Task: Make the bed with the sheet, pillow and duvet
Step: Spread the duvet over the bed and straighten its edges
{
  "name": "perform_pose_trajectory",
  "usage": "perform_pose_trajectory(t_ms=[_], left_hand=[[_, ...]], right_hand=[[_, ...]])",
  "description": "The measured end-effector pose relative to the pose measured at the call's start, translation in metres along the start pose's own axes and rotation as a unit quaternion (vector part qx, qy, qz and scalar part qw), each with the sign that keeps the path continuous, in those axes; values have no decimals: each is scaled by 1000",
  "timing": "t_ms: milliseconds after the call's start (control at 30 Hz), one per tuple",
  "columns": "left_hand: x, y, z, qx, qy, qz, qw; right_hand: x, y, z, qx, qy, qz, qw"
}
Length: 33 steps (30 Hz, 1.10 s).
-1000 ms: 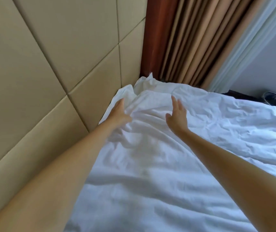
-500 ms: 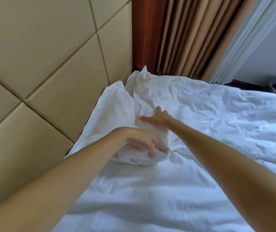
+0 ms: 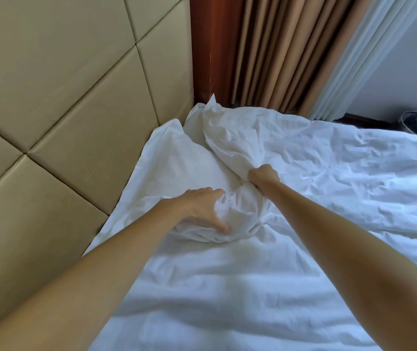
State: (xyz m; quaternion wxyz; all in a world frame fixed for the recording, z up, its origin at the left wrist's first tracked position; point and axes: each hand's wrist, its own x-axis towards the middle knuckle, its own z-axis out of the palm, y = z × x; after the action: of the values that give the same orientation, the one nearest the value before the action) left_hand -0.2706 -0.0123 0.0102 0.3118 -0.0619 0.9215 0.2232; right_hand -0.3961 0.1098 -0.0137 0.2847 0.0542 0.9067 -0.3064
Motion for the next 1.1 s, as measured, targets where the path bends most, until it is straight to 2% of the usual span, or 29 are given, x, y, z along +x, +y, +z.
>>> perform_pose_trajectory(t_ms=[133, 200, 300, 400, 500, 700, 767, 833, 900, 967, 1033, 1100], left_hand=[[-11, 6, -15, -8, 119, 28, 992], [-16, 7, -22, 4, 179, 4, 984], [-16, 1, -26, 14, 261, -60, 963], [-17, -14, -32, -19, 298, -110, 948], [-23, -27, -39, -58, 311, -126, 940], [-26, -43, -86, -120, 402, -89, 903], [-16, -44, -85, -90, 407, -103, 903], [-7, -48, -74, -32, 395, -157, 905], [-1, -54, -61, -23, 377, -227, 898], [4, -61, -54, -63, 367, -268, 888], [6, -65, -51, -170, 346, -256, 886], [6, -73, -47, -287, 267, -225, 892]], right_hand=[[4, 1, -7, 148, 15, 25, 989], [7, -5, -15, 229, 35, 34, 972], [9, -21, -25, 329, 25, 23, 944], [-4, -52, -20, 316, -5, -43, 948], [-15, -84, -18, 305, -6, -87, 948], [-19, -140, -44, 328, 8, -187, 926], [-12, -135, -47, 337, -29, -199, 920], [-7, -121, -38, 342, -124, -191, 912], [-5, -107, -20, 306, -214, -175, 911], [-2, -89, 2, 244, -264, -159, 920], [8, -68, 20, 187, -287, -148, 928], [13, -53, 31, 159, -309, -129, 929]])
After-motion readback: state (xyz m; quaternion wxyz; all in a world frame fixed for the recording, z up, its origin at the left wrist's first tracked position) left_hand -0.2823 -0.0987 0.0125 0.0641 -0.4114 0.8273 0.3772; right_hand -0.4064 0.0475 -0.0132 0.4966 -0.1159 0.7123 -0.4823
